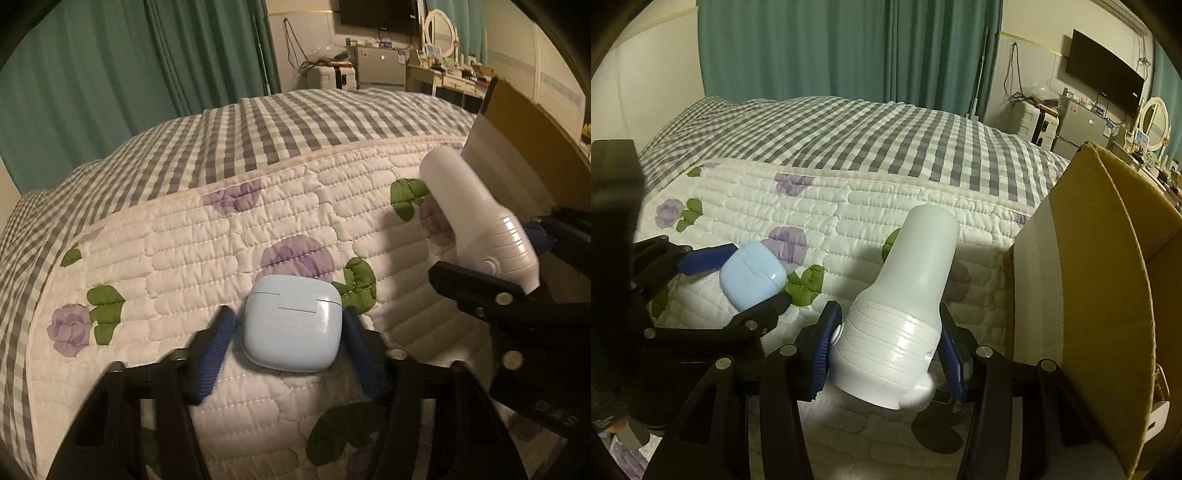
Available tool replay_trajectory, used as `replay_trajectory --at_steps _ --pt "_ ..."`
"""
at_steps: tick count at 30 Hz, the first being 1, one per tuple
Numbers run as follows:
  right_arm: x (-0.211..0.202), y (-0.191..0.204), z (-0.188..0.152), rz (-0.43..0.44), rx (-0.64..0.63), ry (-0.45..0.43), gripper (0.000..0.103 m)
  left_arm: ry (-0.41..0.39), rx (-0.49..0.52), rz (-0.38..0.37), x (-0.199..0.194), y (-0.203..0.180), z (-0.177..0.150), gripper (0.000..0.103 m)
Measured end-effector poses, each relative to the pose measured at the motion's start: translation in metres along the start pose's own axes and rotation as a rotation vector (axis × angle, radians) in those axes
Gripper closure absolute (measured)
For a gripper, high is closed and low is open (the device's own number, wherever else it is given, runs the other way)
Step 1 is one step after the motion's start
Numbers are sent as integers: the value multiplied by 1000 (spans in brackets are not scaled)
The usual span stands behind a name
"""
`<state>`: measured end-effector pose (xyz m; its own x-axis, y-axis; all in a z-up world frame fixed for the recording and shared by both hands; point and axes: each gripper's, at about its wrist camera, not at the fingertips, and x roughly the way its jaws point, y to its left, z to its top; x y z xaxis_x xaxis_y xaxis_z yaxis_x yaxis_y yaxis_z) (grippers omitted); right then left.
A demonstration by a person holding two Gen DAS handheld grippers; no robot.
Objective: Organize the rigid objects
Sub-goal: 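Grasp the white cylindrical device with the right gripper while the left grasps the light blue earbud case, then carry the white device and earbud case into the box and release both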
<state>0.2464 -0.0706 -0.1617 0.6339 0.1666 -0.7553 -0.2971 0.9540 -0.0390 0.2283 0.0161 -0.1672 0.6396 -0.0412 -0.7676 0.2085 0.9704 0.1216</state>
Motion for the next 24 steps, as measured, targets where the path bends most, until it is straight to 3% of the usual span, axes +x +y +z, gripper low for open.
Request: replay_trajectory --at_steps 6,8,11,16,24 --pt "-9 0 -2 9 5 -3 53 -2 -30 6 -23 3 -15 52" --pt "-19 1 0 15 8 -12 53 15 -71 11 -42 10 -19 52" --pt "-43 6 5 39 5 -39 53 -22 -131 14 -80 19 -21 52" --pt "-102 17 14 63 -29 -109 53 -80 -196 16 -147 19 -19 52" --pt "-205 8 16 70 -66 -219 53 -185 -198 32 -236 -10 10 52"
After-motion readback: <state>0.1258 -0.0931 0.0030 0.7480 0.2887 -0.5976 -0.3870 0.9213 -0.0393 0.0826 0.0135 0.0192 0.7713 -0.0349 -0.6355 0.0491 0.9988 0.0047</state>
